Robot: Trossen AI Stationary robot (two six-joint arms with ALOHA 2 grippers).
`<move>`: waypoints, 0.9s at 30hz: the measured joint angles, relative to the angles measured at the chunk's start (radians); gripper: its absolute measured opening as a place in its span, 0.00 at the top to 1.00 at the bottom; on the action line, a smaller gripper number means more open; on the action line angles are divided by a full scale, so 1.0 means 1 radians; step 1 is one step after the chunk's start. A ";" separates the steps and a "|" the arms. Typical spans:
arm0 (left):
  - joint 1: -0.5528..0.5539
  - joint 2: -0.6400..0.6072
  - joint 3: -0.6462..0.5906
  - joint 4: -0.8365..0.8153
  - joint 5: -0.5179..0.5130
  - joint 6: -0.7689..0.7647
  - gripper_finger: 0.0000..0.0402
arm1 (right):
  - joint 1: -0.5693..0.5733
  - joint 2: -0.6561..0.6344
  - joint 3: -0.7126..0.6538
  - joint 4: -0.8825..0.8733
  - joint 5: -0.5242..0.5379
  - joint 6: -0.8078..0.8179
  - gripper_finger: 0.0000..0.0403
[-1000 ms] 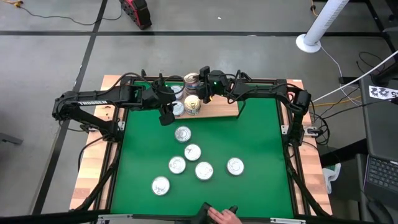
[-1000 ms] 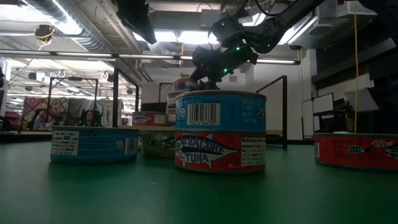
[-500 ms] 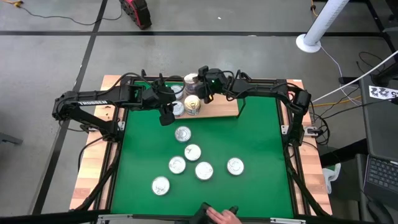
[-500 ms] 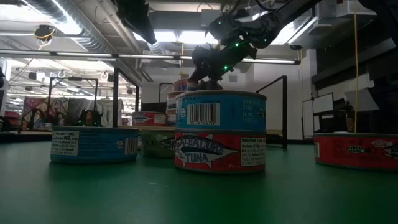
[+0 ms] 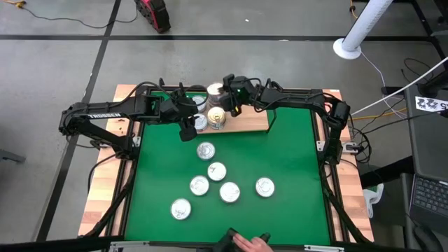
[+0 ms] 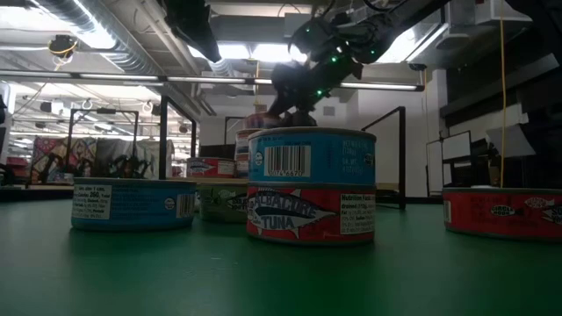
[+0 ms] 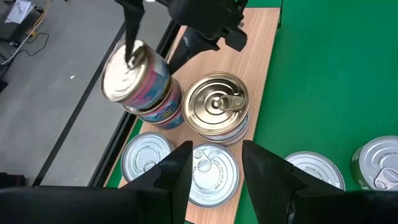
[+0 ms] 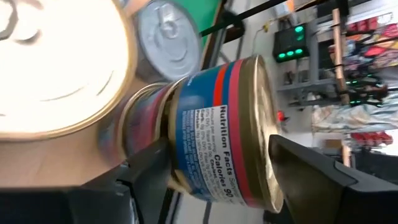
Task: Stack canned seafood by type on shelf
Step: Stack the blue-pink tuna can on top of the blue-pink tuna can on the shelf
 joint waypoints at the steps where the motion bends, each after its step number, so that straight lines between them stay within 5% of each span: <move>1: 0.000 0.000 0.000 0.000 0.000 0.000 0.67 | 0.000 0.000 0.000 -0.011 0.000 0.000 0.34; 27: 0.000 0.000 0.000 0.000 0.000 0.000 0.67 | -0.007 0.000 0.056 -0.147 0.005 -0.010 0.34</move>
